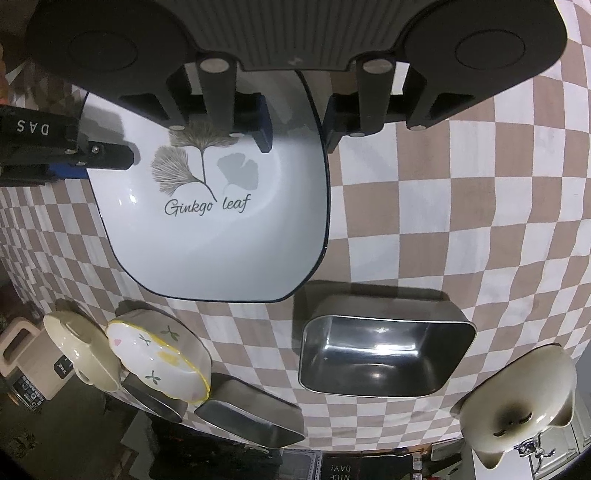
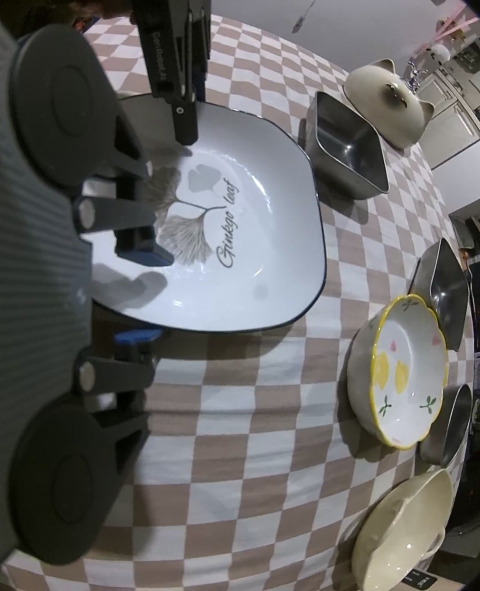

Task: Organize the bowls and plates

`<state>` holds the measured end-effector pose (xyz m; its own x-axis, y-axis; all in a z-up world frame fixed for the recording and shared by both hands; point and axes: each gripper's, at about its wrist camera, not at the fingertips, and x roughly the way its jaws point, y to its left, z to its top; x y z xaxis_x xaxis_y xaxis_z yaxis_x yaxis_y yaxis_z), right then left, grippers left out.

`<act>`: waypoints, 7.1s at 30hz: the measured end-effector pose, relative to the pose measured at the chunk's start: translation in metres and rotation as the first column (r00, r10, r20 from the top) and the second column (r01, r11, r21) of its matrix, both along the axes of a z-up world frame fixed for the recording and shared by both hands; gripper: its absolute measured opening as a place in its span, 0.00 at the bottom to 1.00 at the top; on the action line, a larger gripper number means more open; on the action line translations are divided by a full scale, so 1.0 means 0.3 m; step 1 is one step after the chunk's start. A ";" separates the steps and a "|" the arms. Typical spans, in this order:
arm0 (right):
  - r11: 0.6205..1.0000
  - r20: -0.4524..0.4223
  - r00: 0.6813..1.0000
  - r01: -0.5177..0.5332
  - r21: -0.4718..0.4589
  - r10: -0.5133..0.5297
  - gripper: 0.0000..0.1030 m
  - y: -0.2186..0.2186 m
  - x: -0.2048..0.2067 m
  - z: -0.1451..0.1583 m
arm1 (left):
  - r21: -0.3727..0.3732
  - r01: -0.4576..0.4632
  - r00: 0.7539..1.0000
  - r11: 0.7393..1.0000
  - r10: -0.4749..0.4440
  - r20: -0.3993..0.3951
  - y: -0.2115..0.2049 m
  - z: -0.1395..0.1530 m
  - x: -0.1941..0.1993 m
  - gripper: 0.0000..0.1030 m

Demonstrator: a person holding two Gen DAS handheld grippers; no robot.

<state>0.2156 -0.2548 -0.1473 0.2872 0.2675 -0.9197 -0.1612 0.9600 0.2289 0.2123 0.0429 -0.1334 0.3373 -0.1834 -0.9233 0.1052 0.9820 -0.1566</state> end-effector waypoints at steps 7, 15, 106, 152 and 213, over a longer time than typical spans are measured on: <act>1.000 -0.024 1.000 0.012 0.029 -0.012 0.41 -0.012 0.000 0.001 | -0.011 0.014 1.000 1.000 -0.014 0.004 -0.006 0.007 -0.001 0.41; 0.999 -0.016 1.000 -0.008 0.045 0.008 0.61 0.016 -0.004 0.000 | -0.030 0.019 1.000 0.999 -0.018 0.023 -0.006 0.020 -0.009 0.64; 0.650 0.230 0.608 0.700 0.296 -0.760 0.68 -0.915 0.367 0.041 | -0.469 0.149 0.974 0.871 -0.046 0.223 -0.864 0.067 0.674 0.91; 0.759 0.088 0.757 0.628 0.172 -0.647 0.27 -0.814 0.138 0.116 | -0.246 0.285 0.957 0.926 -0.260 0.129 -0.907 0.003 0.629 0.27; 0.836 0.184 0.816 0.531 0.137 -0.548 0.31 -1.003 0.194 0.088 | -0.249 0.321 0.945 0.914 -0.290 0.154 -0.950 -0.039 0.710 0.21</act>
